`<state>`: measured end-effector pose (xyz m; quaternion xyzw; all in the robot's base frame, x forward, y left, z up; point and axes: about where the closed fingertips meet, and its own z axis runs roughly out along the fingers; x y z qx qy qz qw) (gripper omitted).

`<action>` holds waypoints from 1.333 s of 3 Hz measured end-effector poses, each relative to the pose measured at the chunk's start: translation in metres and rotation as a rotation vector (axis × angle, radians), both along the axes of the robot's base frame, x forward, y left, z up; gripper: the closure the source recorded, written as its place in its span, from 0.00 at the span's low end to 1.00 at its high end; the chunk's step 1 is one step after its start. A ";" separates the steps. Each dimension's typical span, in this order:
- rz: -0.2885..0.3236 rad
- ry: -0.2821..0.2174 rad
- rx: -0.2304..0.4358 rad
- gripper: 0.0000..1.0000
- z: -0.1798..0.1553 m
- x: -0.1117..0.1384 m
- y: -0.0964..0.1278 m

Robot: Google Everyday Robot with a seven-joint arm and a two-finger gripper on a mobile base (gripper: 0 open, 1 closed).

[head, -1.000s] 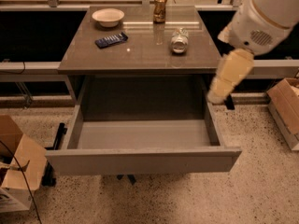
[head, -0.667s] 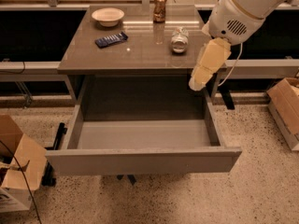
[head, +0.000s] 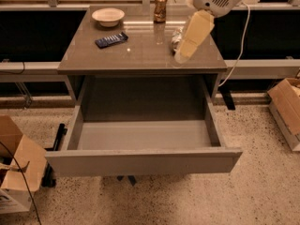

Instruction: Place rxbar blueberry into top drawer

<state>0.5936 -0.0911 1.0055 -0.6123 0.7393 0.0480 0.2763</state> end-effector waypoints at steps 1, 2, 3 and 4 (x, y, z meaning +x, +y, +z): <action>-0.044 0.026 0.038 0.00 -0.016 0.001 0.005; -0.082 0.016 0.174 0.00 -0.035 0.054 0.048; -0.091 0.013 0.255 0.00 -0.047 0.110 0.087; -0.116 0.011 0.298 0.00 -0.066 0.157 0.114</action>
Offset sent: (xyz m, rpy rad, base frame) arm 0.0967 0.0802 -0.0413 0.3091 -0.0154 -0.1095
